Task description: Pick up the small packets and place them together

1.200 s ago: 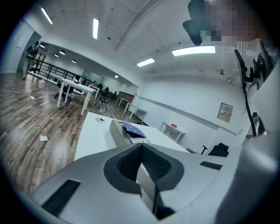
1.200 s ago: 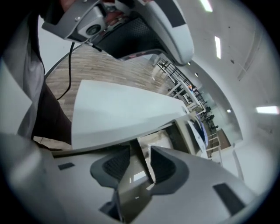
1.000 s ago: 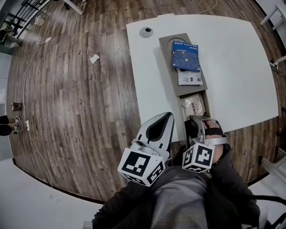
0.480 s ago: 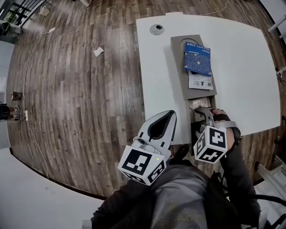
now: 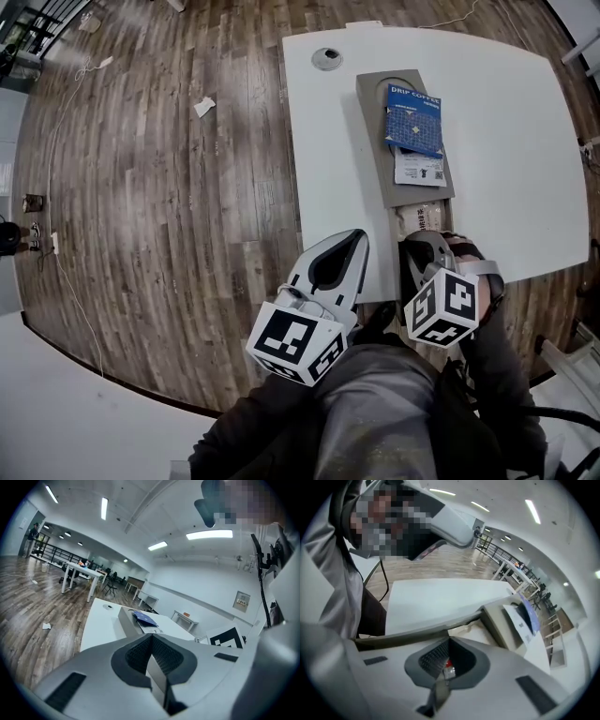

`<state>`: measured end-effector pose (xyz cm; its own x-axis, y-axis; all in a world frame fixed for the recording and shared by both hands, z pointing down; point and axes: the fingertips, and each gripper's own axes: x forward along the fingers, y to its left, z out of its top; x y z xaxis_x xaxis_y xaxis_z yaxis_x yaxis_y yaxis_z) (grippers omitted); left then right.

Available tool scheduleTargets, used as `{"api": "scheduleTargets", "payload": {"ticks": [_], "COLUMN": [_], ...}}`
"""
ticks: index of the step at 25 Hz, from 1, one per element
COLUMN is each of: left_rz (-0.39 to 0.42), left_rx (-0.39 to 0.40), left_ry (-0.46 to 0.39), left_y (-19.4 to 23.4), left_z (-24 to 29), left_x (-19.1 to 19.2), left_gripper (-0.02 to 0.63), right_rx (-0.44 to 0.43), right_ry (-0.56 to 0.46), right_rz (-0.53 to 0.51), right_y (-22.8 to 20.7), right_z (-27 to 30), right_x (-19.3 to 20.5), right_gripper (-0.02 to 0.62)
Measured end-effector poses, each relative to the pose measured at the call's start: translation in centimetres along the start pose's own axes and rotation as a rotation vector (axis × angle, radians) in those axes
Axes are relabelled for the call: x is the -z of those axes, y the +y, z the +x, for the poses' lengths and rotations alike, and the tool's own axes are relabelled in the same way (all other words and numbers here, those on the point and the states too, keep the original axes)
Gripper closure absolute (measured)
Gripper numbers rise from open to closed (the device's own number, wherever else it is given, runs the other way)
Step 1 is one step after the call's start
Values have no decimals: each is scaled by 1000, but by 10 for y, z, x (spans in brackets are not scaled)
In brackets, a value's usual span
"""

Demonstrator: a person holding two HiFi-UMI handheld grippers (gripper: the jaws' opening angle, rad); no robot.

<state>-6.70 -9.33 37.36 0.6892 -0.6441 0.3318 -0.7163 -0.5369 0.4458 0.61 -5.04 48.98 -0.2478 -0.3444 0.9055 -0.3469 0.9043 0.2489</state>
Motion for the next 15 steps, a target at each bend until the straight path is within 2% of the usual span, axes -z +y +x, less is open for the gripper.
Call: {"api": "scheduleTargets", "payload": {"ticks": [7,15], "left_rz": [41,119], "left_rx": [22,50], "left_ry": [-20,-73], "left_y": [-31,-94], "left_z": [-12,-35], "left_x": [-1,-2], "left_gripper": [603,603], "right_rx": [98,230], "right_ry": [-73,-159], "right_rz": [14,20], "right_y": [18,36], "right_z": [-54,-117], "right_x": [-7,1], "right_gripper": [594,594]}}
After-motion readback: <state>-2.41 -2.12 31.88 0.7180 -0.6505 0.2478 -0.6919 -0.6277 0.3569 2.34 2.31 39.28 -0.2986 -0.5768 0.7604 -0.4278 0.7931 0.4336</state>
